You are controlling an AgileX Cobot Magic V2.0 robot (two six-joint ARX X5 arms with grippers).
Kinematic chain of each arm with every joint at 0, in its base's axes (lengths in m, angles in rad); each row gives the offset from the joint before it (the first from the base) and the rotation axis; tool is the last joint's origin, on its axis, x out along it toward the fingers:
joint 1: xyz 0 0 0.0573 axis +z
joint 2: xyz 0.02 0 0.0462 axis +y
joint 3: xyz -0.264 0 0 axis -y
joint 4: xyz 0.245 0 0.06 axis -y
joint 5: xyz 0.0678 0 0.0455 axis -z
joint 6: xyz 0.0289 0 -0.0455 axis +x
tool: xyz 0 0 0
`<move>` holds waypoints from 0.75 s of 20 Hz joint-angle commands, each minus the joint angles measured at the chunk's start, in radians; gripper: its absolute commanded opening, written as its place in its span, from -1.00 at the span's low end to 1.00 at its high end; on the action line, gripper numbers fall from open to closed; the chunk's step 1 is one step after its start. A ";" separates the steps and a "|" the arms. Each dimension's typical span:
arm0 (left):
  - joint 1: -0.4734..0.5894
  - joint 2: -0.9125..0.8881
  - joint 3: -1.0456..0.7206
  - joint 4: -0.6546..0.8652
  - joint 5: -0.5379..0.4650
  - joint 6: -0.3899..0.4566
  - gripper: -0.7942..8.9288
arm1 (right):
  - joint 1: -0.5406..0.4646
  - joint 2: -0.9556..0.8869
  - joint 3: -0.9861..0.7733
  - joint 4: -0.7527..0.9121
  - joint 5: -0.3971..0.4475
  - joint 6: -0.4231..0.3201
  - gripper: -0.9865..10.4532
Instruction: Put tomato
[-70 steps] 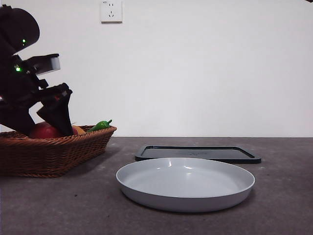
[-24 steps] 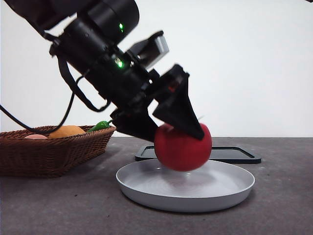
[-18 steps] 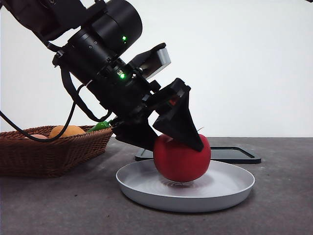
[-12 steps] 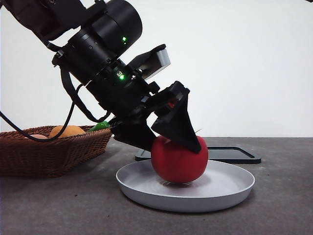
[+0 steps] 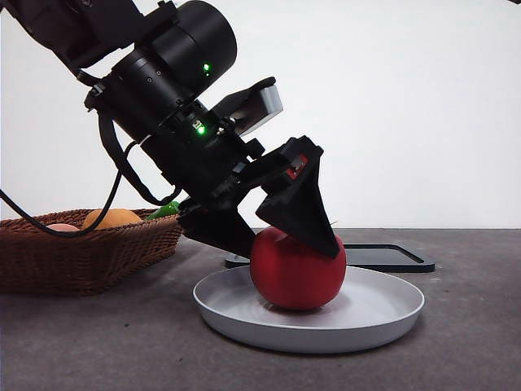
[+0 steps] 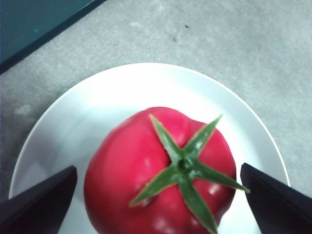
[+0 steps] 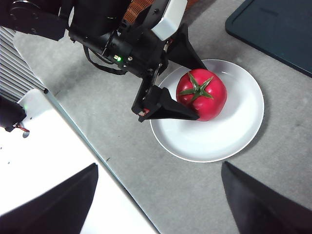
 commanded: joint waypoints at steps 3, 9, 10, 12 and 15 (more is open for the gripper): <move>-0.006 -0.019 0.021 0.010 0.001 -0.037 0.37 | 0.006 0.008 0.018 0.006 0.000 -0.004 -0.13; 0.030 -0.168 0.021 -0.004 0.001 -0.037 0.37 | 0.006 0.008 0.018 0.006 0.000 -0.004 -0.13; 0.042 -0.202 0.021 -0.017 0.001 -0.037 0.37 | 0.006 0.008 0.018 0.006 0.000 -0.004 -0.13; 0.071 -0.279 0.021 -0.068 0.001 -0.037 0.37 | 0.006 0.008 0.018 0.008 0.000 -0.004 -0.13; 0.128 -0.412 0.021 -0.174 0.001 -0.037 0.37 | 0.006 0.008 0.018 0.024 0.000 -0.004 -0.13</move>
